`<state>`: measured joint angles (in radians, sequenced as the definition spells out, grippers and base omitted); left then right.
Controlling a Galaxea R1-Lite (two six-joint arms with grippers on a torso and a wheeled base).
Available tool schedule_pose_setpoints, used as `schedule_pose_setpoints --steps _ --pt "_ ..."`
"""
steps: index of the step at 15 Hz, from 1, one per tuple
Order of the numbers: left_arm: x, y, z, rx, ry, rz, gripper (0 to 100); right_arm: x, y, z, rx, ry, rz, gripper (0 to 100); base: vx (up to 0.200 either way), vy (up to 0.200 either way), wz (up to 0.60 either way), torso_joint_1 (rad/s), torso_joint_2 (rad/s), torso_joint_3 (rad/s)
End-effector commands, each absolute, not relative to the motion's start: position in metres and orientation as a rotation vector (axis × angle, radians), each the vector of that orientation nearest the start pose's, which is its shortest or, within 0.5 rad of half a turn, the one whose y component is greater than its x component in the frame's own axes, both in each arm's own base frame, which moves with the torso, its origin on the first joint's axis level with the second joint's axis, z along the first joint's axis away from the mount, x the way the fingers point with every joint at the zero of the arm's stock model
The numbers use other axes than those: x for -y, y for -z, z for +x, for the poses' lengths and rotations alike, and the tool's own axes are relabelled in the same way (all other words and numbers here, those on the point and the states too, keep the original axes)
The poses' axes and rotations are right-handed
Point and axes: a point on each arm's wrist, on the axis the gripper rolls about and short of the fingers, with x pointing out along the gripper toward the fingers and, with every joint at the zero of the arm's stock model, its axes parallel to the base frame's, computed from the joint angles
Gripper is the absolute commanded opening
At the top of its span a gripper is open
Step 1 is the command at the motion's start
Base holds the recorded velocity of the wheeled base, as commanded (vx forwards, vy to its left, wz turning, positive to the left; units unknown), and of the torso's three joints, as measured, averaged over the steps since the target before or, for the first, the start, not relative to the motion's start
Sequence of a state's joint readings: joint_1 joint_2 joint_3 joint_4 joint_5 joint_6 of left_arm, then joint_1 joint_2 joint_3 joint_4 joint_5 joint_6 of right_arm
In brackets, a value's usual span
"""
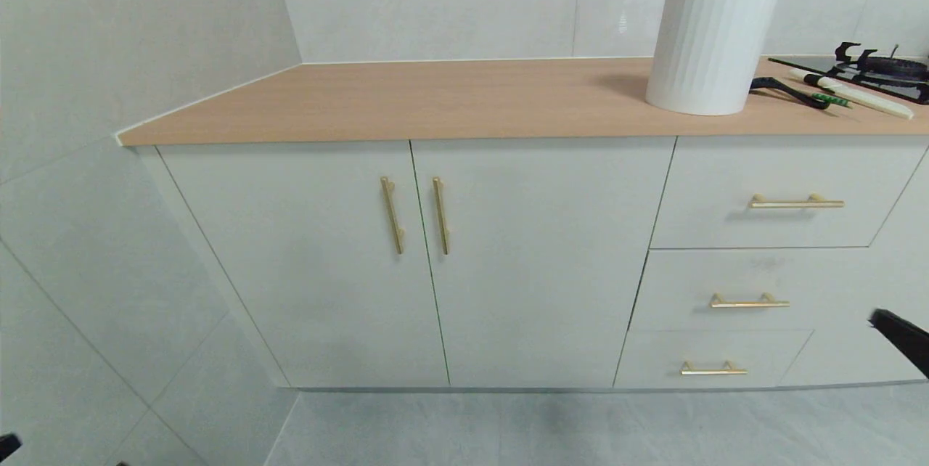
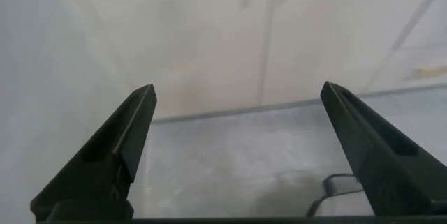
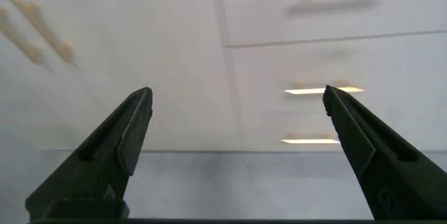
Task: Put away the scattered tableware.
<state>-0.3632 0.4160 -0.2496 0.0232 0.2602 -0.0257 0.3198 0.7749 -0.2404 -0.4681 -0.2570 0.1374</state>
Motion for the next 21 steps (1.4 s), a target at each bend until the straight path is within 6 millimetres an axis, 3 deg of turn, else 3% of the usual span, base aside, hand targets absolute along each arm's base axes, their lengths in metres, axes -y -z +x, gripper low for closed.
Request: schedule_pose_setpoints --steps 1,4,7,9,11,13,16,21 --pt "-0.011 -0.114 -0.031 -0.094 -0.061 -0.007 100 0.005 -0.165 0.005 0.078 0.106 0.048 100 0.000 0.000 0.00 0.000 0.00 0.000" --pt "-0.010 -0.115 -0.032 -0.088 -0.168 -0.029 100 0.006 -0.162 -0.019 0.179 0.244 0.048 100 0.000 0.000 0.00 0.000 0.00 0.000" --pt "-0.007 -0.103 -0.036 -0.065 -0.252 -0.016 100 0.004 -0.127 -0.035 0.168 0.223 0.025 100 0.000 0.000 0.00 0.000 0.00 0.000" --pt "-0.006 -0.084 -0.033 -0.092 -0.275 0.031 100 0.005 -0.108 -0.031 0.130 0.245 0.016 100 0.000 0.000 0.00 0.000 0.00 0.000" --pt "-0.006 -0.084 -0.030 -0.037 -0.284 0.001 100 0.005 -0.081 -0.023 0.046 0.237 -0.041 100 0.000 0.000 0.00 0.000 0.00 0.000" --pt "-0.005 -0.084 -0.029 -0.030 -0.224 -0.001 100 0.005 -0.081 -0.024 0.049 0.234 -0.029 100 0.000 0.000 0.00 0.000 0.00 0.000" --pt "-0.002 -0.083 -0.027 -0.004 -0.072 -0.004 100 0.000 -0.078 -0.023 0.018 -0.004 -0.029 100 0.000 0.000 0.00 0.000 0.00 0.000" --pt "0.001 -0.082 -0.026 0.007 0.052 0.034 100 0.000 -0.076 -0.023 0.003 -0.029 0.014 100 0.000 0.000 0.00 0.000 0.00 0.000"
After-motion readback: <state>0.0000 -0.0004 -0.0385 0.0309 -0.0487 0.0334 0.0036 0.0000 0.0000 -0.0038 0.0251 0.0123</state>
